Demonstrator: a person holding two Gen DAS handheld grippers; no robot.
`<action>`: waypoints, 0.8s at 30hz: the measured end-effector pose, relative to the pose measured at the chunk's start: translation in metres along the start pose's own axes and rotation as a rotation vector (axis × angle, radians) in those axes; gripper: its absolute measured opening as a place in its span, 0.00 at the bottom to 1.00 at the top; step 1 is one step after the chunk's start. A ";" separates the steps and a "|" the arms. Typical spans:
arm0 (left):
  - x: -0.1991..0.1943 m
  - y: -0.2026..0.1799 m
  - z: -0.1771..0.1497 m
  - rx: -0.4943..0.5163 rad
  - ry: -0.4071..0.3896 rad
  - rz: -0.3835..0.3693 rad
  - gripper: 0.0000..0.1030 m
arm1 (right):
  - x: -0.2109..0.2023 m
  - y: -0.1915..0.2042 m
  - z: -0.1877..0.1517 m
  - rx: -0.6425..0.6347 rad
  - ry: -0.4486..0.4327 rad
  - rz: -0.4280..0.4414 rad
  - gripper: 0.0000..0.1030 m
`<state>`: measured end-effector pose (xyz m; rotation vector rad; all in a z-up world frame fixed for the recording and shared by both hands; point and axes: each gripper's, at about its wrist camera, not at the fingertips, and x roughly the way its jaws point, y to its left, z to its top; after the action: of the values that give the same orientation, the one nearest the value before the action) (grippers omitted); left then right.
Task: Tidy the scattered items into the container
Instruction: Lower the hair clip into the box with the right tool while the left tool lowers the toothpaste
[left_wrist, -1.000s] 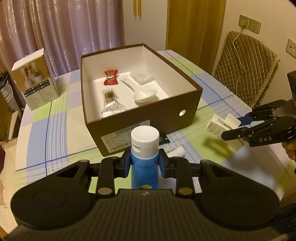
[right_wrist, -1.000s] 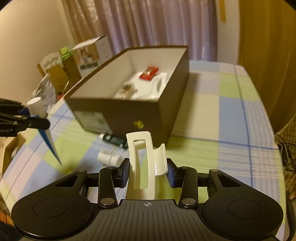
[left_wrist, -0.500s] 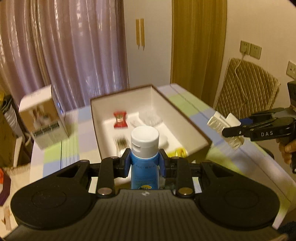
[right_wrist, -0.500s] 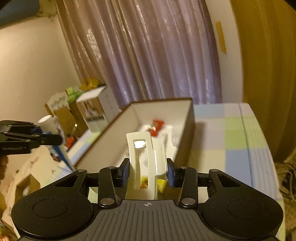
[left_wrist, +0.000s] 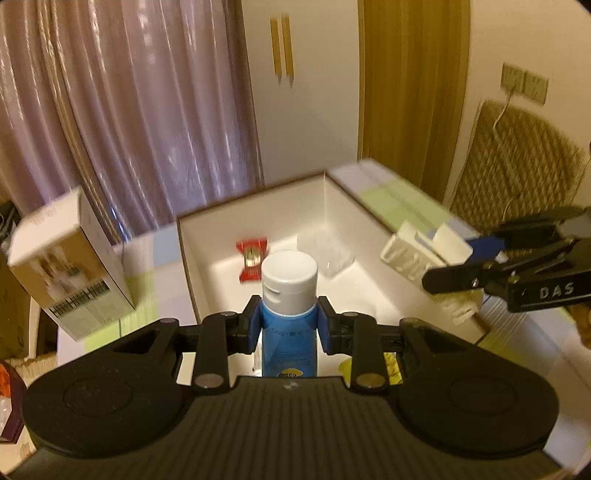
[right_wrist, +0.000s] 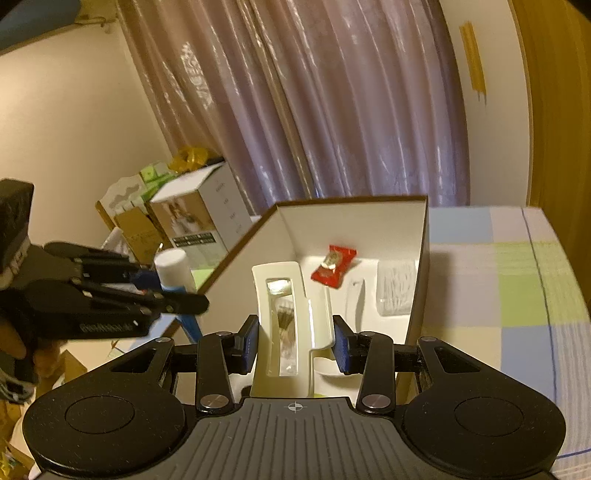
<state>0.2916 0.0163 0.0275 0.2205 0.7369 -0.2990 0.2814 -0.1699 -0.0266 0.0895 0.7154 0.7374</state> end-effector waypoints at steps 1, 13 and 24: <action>0.010 0.000 -0.002 -0.003 0.021 0.006 0.25 | 0.005 -0.003 -0.001 0.007 0.007 -0.004 0.42; 0.067 0.007 -0.015 -0.054 0.097 0.070 0.25 | 0.032 -0.024 -0.006 0.041 0.055 -0.011 0.42; 0.099 0.000 -0.031 -0.030 0.188 0.066 0.26 | 0.036 -0.027 -0.006 0.038 0.069 -0.019 0.42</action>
<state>0.3417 0.0071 -0.0622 0.2461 0.9173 -0.2055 0.3121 -0.1678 -0.0602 0.0922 0.7957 0.7117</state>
